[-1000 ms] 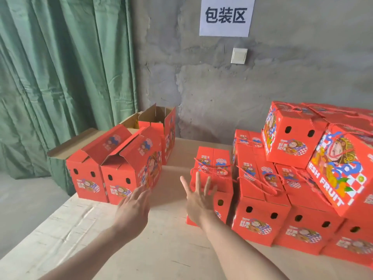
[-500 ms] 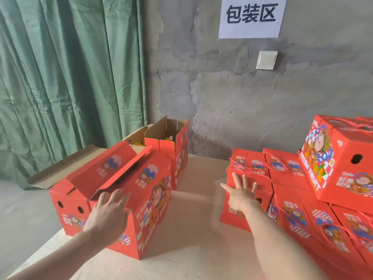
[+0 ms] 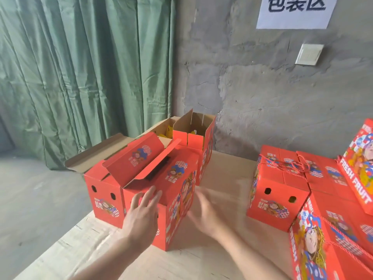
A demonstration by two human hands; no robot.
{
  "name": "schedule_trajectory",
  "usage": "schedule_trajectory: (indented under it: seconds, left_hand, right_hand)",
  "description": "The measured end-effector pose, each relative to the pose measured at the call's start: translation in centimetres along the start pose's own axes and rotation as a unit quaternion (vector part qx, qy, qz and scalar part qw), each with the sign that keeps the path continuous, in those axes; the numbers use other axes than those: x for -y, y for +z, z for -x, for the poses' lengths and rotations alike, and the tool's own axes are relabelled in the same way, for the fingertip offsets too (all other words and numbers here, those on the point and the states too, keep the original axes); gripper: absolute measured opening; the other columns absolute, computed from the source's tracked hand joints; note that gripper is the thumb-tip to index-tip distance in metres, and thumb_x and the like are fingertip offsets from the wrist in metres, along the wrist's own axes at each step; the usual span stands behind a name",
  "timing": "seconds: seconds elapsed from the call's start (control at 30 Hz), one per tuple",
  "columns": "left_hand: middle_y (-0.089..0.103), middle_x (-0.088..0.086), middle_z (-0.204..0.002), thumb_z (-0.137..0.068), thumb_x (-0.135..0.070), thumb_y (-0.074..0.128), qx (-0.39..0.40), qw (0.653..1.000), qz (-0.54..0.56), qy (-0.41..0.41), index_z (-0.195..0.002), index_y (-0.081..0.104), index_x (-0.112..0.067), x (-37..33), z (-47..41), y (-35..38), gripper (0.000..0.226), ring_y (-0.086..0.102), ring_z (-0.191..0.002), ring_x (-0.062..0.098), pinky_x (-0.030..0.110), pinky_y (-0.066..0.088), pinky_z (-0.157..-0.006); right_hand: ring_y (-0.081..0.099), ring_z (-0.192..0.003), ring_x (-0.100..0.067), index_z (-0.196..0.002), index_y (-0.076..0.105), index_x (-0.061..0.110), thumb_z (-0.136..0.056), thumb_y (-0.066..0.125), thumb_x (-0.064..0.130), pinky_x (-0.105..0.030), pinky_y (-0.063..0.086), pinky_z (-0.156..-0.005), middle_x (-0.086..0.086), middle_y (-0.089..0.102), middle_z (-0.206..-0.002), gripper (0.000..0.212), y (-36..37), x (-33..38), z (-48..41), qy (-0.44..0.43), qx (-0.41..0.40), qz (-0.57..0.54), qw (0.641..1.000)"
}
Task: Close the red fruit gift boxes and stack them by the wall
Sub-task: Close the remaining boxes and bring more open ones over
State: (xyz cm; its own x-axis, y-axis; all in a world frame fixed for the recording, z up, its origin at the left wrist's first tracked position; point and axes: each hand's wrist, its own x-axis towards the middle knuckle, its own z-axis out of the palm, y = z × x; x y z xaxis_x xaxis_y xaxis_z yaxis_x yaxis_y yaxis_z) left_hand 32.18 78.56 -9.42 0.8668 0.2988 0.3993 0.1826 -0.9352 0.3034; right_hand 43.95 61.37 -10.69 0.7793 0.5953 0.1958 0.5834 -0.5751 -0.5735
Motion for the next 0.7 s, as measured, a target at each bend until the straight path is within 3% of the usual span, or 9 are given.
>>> schedule_trajectory:
  seconds: [0.1, 0.17, 0.23, 0.3, 0.37, 0.4, 0.47, 0.57, 0.7]
  left_hand:
    - [0.049, 0.019, -0.136, -0.081, 0.011, 0.055, -0.102, 0.985, 0.14, 0.003, -0.124, 0.057, 0.003, 1.2, 3.4, 0.5, 0.043, 0.043, -0.126, 0.025, 0.043, 0.038, -0.1]
    - [0.05, 0.023, -0.119, -0.079, 0.013, 0.053, -0.143, 0.966, 0.194, -0.093, -0.113, 0.058, 0.007, 3.0, 4.8, 0.6, 0.035, 0.046, -0.115, 0.029, 0.043, 0.04, -0.094]
    - [0.045, 0.026, -0.12, -0.082, 0.014, 0.054, -0.126, 0.926, 0.262, -0.239, -0.12, 0.053, 0.008, 5.3, 4.9, 0.2, 0.038, 0.046, -0.116, 0.039, 0.045, 0.037, -0.1]
    - [0.041, 0.026, -0.131, -0.085, 0.009, 0.056, -0.08, 0.902, 0.283, -0.317, -0.131, 0.046, 0.006, 7.8, 4.1, -0.5, 0.048, 0.039, -0.124, 0.04, 0.044, 0.028, -0.109]
    - [0.038, 0.024, -0.137, -0.087, 0.0, 0.059, -0.053, 0.898, 0.293, -0.324, -0.137, 0.044, 0.0, 9.7, 2.7, -1.0, 0.052, 0.034, -0.131, 0.035, 0.041, 0.022, -0.113]
    - [0.036, 0.022, -0.14, -0.088, -0.006, 0.061, -0.04, 0.893, 0.304, -0.329, -0.139, 0.043, -0.005, 10.2, 2.0, -1.5, 0.054, 0.032, -0.133, 0.033, 0.041, 0.021, -0.114]
    - [0.03, 0.019, -0.145, -0.088, -0.013, 0.061, -0.008, 0.887, 0.319, -0.334, -0.141, 0.043, -0.015, 11.0, 0.5, -2.1, 0.056, 0.027, -0.137, 0.03, 0.041, 0.02, -0.116]
    - [0.023, 0.016, -0.151, -0.088, -0.015, 0.057, 0.056, 0.886, 0.316, -0.336, -0.139, 0.047, -0.022, 11.8, -0.9, -2.0, 0.052, 0.022, -0.14, 0.029, 0.043, 0.022, -0.115]
    - [0.033, 0.017, -0.147, -0.088, -0.01, 0.052, 0.069, 0.889, 0.302, -0.336, -0.127, 0.059, -0.018, 12.2, -1.5, -1.3, 0.04, 0.029, -0.135, 0.032, 0.04, 0.026, -0.113]
  right_hand:
    - [0.024, -0.142, -0.015, -0.145, 0.029, 0.007, -0.087, 0.064, 0.031, -0.026, 0.021, -0.115, -0.006, 0.028, -0.152, 0.072, 4.6, 6.3, 0.9, -0.03, -0.042, -0.105, 0.993]
    - [0.037, -0.134, -0.031, -0.126, 0.045, -0.001, -0.085, 0.065, 0.017, -0.037, 0.031, -0.108, -0.018, 0.039, -0.14, 0.049, 6.5, 8.6, 1.6, -0.01, -0.155, -0.13, 0.979]
    - [0.043, -0.128, -0.037, -0.106, 0.055, 0.002, -0.081, 0.064, 0.005, -0.037, 0.034, -0.102, -0.023, 0.041, -0.135, 0.026, 8.6, 9.6, 3.0, 0.012, -0.239, -0.119, 0.964]
    - [0.025, -0.14, -0.035, -0.119, 0.055, 0.005, -0.081, 0.057, 0.007, -0.034, 0.025, -0.111, -0.025, 0.021, -0.149, 0.038, 10.6, 10.6, 4.3, 0.015, -0.195, -0.053, 0.979]
    - [-0.001, -0.146, -0.033, -0.146, 0.031, 0.018, -0.084, 0.049, 0.013, -0.033, 0.009, -0.117, -0.019, -0.007, -0.155, 0.065, 12.2, 10.9, 4.6, 0.078, -0.121, 0.02, 0.989]
    - [-0.005, -0.145, -0.032, -0.15, 0.02, 0.024, -0.085, 0.048, 0.015, -0.033, 0.005, -0.117, -0.016, -0.012, -0.155, 0.071, 12.5, 11.1, 4.3, 0.11, -0.11, 0.041, 0.987]
    - [-0.001, -0.145, -0.031, -0.149, 0.019, 0.027, -0.085, 0.05, 0.018, -0.03, 0.009, -0.116, -0.016, -0.008, -0.154, 0.071, 12.3, 12.0, 3.1, 0.169, -0.109, 0.029, 0.979]
    - [0.012, -0.144, -0.029, -0.142, 0.033, 0.023, -0.086, 0.056, 0.018, -0.026, 0.02, -0.112, -0.017, 0.002, -0.154, 0.06, 12.1, 13.3, 1.5, 0.231, -0.11, -0.023, 0.966]
    - [0.025, -0.141, -0.029, -0.134, 0.044, 0.019, -0.085, 0.055, 0.009, -0.023, 0.028, -0.107, -0.018, 0.005, -0.154, 0.052, 11.8, 13.3, 0.4, 0.266, -0.095, -0.059, 0.957]
